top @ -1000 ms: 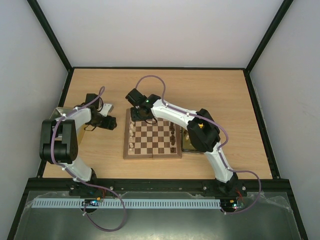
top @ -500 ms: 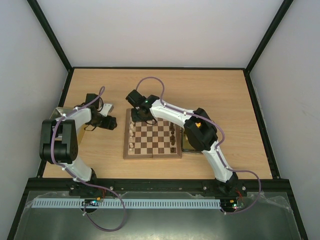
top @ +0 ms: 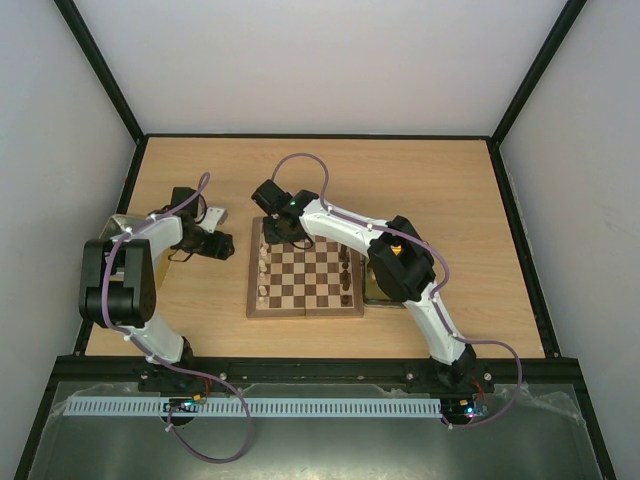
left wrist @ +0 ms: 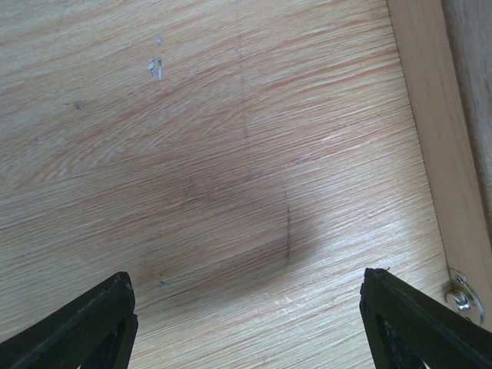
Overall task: Set up the chess pieces on the board
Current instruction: Place the chess piece on the chessboard, then pick up the chess piece from the storage box, then place the chess piece on the chessboard.
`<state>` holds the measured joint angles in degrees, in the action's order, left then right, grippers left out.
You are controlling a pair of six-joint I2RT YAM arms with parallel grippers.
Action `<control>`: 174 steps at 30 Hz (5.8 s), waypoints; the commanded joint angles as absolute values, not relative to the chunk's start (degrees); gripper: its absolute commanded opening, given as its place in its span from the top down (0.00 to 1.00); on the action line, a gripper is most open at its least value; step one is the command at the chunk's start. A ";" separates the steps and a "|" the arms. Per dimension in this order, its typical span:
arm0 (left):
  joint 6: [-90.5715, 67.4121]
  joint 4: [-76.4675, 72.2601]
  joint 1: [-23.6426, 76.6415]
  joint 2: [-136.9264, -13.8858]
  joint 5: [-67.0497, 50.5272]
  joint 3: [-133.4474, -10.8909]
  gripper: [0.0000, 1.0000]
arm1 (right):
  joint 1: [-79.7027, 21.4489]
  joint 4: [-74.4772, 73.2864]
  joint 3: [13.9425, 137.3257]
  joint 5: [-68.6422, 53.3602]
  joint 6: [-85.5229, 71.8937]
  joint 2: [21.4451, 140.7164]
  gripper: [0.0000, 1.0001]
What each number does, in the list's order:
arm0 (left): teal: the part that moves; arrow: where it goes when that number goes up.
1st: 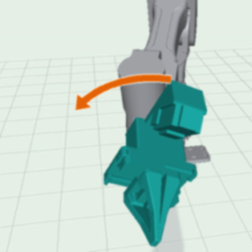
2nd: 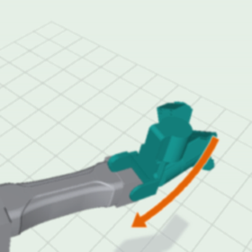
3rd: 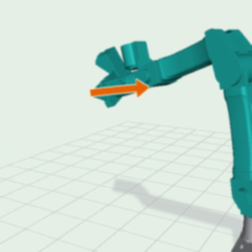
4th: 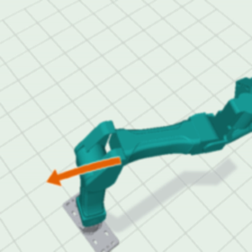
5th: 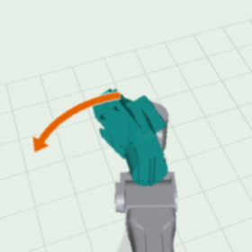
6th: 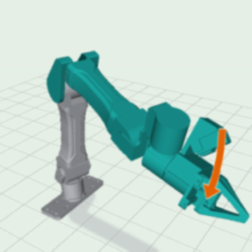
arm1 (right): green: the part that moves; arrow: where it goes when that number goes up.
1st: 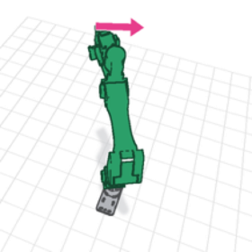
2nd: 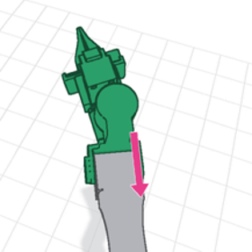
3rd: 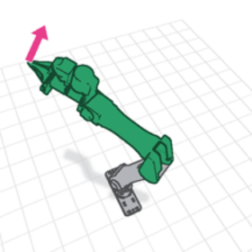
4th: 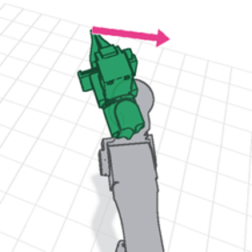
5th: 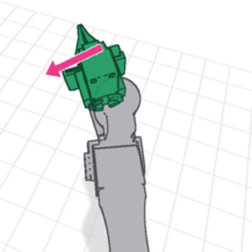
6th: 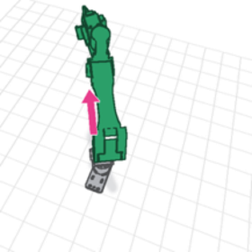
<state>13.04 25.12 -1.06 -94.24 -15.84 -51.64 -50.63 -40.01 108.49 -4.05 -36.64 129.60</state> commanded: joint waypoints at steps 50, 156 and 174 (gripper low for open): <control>12.39 25.84 -1.49 -93.50 -15.30 -50.63 0.20 | -30.07 -30.25 49.21 -0.01 -40.85 85.07 0.77; 12.66 25.13 -1.42 -93.16 -14.94 -50.71 0.20 | -54.58 -36.06 101.82 -0.09 -37.37 125.31 0.93; 12.77 24.96 -1.45 -93.25 -14.77 -50.54 0.20 | -54.54 -35.77 101.88 1.11 -37.40 124.46 0.79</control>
<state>12.60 24.75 -1.21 -93.93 -14.94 -51.33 -54.46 -35.31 100.49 -0.82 -37.47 125.10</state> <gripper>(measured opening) 0.800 0.214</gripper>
